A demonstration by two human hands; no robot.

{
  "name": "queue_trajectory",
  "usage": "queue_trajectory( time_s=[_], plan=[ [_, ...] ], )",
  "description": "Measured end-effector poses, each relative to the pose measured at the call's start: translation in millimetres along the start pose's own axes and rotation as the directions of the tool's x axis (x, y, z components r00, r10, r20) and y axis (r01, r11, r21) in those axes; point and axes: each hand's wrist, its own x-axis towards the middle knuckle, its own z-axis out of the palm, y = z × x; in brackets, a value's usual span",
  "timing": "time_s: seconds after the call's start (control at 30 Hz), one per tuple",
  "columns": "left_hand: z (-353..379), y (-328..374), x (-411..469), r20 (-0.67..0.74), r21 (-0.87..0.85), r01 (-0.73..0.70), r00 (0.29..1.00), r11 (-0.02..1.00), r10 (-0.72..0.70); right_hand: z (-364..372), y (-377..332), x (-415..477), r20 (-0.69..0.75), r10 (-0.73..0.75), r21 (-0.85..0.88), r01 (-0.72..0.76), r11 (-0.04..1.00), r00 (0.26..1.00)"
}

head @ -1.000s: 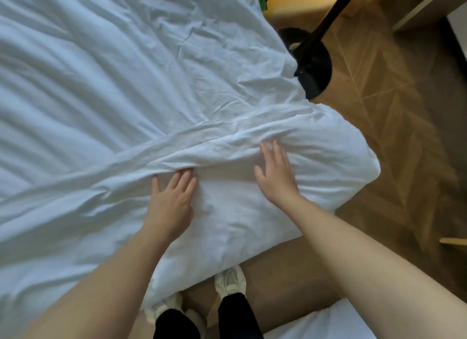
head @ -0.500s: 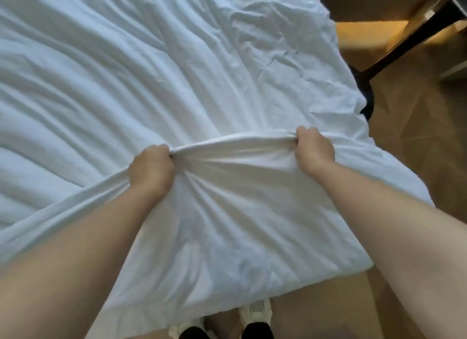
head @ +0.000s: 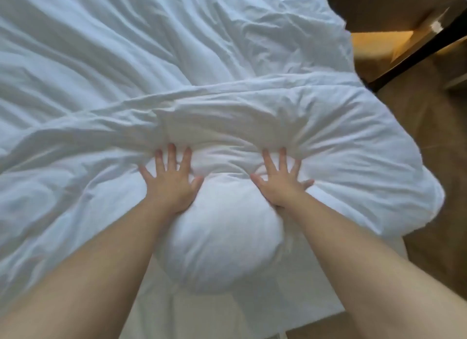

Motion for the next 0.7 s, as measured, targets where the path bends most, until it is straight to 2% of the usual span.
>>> queue_trajectory(
  time_s=[0.13, 0.23, 0.3, 0.33, 0.4, 0.47, 0.5, 0.6, 0.7],
  plan=[
    [29, -11, 14, -0.097, 0.042, -0.063, 0.993, 0.997, 0.067, 14, 7, 26, -0.036, -0.039, 0.010, 0.039, 0.999, 0.999],
    [32, -10, -11, -0.042, 0.043, -0.080, 0.996, 0.996, 0.082, 22, 9, 3, -0.053, -0.045, -0.020, 0.044, 0.999, 0.998],
    [26, -9, -52, -0.027, 0.009, -0.146, 0.989, 0.989, 0.147, 28, 5, -37, -0.055, -0.080, 0.005, 0.081, 0.997, 0.995],
    [21, -13, -77, -0.038, -0.002, -0.196, 0.980, 0.981, 0.196, 34, 1, -61, -0.050, -0.136, 0.006, 0.137, 0.991, 0.989],
    [14, -31, -129, -0.100, 0.044, -0.254, 0.961, 0.966, 0.257, 55, -11, -118, -0.041, -0.351, -0.087, 0.347, 0.934, 0.935],
    [15, -63, -178, -0.156, 0.068, -0.221, 0.961, 0.973, 0.229, 84, -27, -163, 0.015, -0.578, -0.261, 0.561, 0.785, 0.816],
    [16, -81, -200, -0.142, 0.062, -0.187, 0.971, 0.980, 0.194, 96, -36, -174, 0.051, -0.611, -0.331, 0.591, 0.735, 0.790],
    [26, -126, -222, -0.071, 0.166, -0.084, 0.993, 0.983, 0.097, 115, -72, -158, 0.024, -0.567, -0.437, 0.519, 0.735, 0.823],
    [42, -160, -176, -0.138, 0.376, -0.059, 0.983, 0.925, 0.119, 115, -107, -139, 0.021, -0.529, -0.493, 0.469, 0.733, 0.849]
  ],
)
